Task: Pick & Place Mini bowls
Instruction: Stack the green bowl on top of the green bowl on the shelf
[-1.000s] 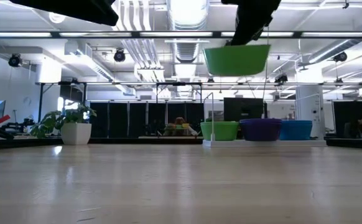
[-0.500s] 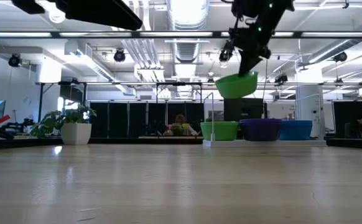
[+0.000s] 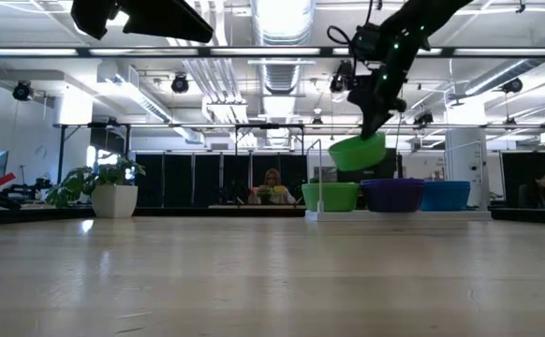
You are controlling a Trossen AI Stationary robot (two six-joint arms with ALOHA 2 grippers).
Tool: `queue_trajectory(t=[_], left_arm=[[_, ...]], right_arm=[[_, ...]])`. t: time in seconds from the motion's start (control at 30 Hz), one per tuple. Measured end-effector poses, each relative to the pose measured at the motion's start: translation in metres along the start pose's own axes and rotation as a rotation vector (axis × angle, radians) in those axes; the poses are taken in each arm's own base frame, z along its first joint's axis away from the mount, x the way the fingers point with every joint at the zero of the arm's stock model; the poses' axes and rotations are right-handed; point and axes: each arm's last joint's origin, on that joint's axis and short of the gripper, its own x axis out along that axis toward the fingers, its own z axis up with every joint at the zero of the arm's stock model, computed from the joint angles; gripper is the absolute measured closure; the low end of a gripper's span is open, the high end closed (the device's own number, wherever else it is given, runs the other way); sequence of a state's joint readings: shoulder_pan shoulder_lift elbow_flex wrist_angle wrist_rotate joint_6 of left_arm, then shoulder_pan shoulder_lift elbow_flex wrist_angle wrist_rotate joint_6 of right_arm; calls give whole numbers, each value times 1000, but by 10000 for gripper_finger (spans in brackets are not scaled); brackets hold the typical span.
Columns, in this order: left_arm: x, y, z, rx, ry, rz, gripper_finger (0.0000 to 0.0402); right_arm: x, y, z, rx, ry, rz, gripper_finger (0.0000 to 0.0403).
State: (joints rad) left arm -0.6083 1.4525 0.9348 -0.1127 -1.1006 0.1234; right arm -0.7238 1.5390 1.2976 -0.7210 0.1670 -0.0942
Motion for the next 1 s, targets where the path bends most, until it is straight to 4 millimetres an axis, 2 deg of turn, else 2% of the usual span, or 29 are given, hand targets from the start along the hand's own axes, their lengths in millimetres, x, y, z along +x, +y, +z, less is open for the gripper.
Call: queue_trajectory(t=[0.4,0.63,1.0], left_arm=[[1,1,0,-26,5,21,338],[2,4,-1,-22,14,95,338],[2,4,-1,-19,17,104,338]], right_arm=[[33,9,10,-57,-44,150,395],[39,11,11,-69,-54,197,395],[52,14,12,-65,-57,215,394]])
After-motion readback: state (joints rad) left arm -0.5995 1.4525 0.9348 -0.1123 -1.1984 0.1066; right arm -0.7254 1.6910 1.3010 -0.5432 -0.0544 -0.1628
